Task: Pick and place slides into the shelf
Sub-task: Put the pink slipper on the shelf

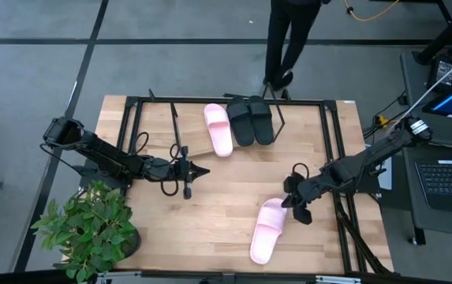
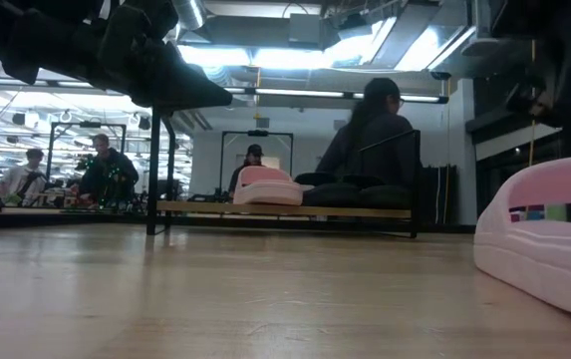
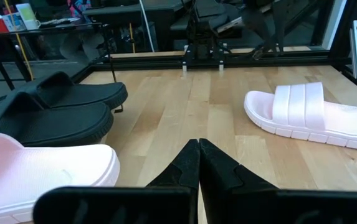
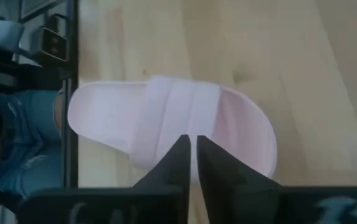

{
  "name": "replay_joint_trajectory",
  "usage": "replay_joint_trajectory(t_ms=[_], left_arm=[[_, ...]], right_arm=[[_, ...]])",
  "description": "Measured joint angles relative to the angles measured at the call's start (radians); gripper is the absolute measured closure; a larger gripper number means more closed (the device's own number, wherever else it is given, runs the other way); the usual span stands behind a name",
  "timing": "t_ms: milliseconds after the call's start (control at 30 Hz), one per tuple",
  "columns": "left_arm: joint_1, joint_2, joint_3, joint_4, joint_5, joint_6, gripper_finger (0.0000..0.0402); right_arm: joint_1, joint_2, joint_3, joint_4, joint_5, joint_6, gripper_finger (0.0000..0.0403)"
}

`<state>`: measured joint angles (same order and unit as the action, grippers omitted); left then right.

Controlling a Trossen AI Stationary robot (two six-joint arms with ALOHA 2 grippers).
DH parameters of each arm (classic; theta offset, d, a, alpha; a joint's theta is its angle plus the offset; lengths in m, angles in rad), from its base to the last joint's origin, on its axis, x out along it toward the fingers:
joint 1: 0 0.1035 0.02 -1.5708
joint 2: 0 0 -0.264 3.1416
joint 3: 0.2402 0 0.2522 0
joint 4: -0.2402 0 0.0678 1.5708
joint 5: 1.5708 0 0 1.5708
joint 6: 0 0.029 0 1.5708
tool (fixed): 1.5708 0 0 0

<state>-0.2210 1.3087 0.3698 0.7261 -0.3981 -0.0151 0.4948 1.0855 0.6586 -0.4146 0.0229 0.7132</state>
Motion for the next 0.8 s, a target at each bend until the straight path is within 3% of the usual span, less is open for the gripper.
replay_joint_trajectory(t_ms=[533,800], left_arm=[[0.000,0.000,0.000,0.000,0.000,0.000,0.0401],[0.000,0.000,0.000,0.000,0.000,-0.001,0.0401]], right_arm=[[-0.041,0.000,0.000,-0.018,-0.028,0.050,0.0222],[-0.041,0.002,-0.014,-0.033,-0.063,0.072,0.0211]])
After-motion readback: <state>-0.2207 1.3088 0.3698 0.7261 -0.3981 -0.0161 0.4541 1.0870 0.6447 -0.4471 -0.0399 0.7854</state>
